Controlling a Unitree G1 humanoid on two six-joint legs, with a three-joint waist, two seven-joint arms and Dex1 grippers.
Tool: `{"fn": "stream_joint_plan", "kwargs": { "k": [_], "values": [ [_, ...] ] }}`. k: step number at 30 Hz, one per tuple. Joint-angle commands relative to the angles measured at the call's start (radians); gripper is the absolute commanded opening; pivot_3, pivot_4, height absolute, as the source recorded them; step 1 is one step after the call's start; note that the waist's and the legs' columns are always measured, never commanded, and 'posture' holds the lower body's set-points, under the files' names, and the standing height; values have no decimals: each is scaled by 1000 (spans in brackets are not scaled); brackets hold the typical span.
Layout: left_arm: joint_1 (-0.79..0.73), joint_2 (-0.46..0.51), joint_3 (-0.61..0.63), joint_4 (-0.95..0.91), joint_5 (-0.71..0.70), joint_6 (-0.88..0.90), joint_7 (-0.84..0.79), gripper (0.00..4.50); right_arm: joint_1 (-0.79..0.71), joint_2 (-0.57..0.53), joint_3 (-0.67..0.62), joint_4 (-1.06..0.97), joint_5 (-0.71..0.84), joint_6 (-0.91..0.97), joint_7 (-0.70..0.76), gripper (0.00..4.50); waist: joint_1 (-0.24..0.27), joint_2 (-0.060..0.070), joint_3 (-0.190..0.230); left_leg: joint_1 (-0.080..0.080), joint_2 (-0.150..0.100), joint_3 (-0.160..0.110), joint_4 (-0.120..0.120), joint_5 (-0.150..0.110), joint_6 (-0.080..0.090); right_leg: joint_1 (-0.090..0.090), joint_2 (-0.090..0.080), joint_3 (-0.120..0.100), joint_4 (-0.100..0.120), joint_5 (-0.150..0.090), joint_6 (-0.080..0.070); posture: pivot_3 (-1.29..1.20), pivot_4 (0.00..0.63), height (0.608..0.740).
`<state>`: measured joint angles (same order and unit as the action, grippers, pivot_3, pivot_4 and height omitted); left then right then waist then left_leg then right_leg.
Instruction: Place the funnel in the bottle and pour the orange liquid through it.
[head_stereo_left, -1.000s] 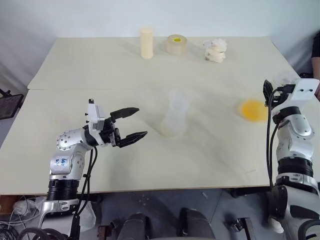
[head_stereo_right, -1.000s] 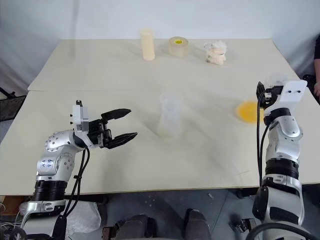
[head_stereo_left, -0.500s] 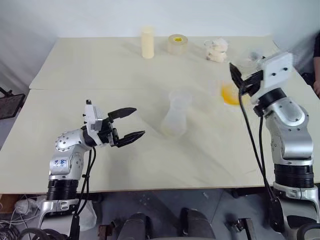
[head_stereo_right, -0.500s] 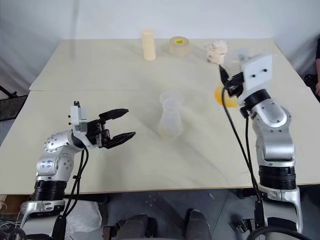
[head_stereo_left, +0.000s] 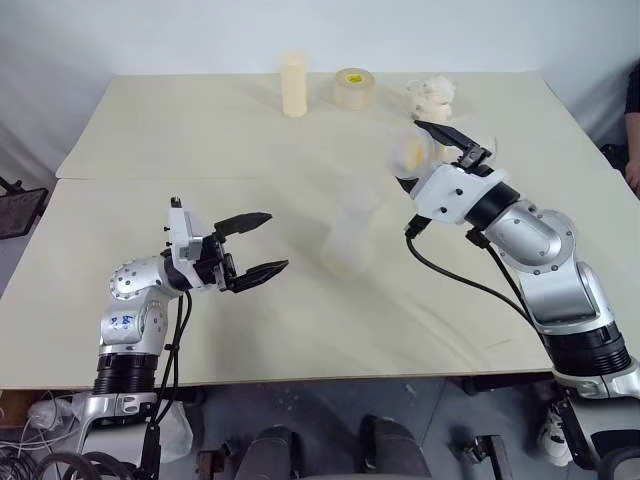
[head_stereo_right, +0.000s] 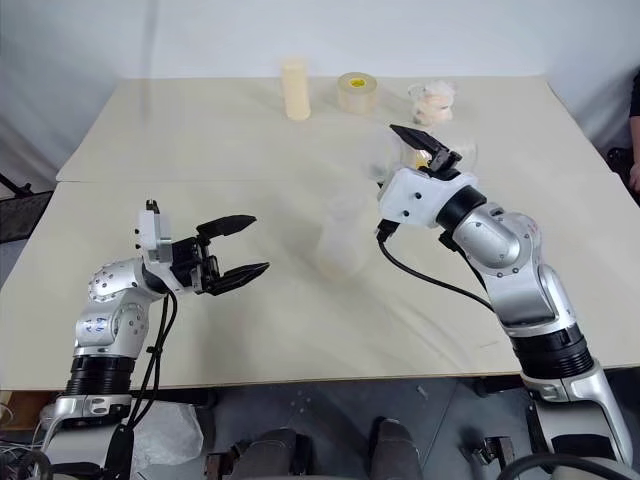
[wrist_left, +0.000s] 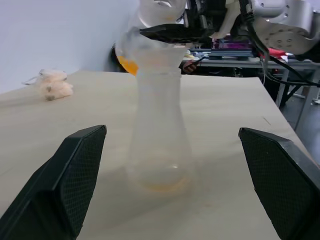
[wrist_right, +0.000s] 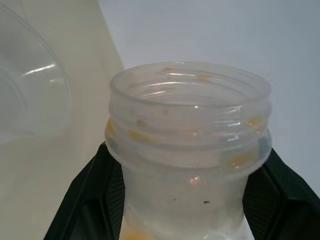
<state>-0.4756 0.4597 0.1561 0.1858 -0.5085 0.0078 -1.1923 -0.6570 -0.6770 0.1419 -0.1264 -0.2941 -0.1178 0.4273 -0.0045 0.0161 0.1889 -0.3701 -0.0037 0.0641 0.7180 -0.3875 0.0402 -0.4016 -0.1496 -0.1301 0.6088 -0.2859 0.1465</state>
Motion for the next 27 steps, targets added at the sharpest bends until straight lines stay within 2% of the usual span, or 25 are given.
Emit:
{"fn": "stream_joint_plan", "kwargs": {
  "k": [1,9,27],
  "values": [
    [-19,11,5,-8,-8,-21,-6,4500,-43,-22,6,9,-64,-92,-9,2581,0,0,0,0,0,0,0,0,0,0,0,0,0,0,0,0,150,740],
    [-5,5,3,-28,-12,-20,1,4500,-108,-12,45,100,-207,-216,-59,2581,-1,0,0,0,1,0,0,0,0,0,0,0,0,0,0,0,150,740],
    [-29,-20,-10,-9,-33,-17,-30,4500,-213,-29,74,254,-425,-398,-204,2581,-5,0,0,0,3,0,0,0,0,0,0,0,0,0,0,0,150,740]
  ]
}}
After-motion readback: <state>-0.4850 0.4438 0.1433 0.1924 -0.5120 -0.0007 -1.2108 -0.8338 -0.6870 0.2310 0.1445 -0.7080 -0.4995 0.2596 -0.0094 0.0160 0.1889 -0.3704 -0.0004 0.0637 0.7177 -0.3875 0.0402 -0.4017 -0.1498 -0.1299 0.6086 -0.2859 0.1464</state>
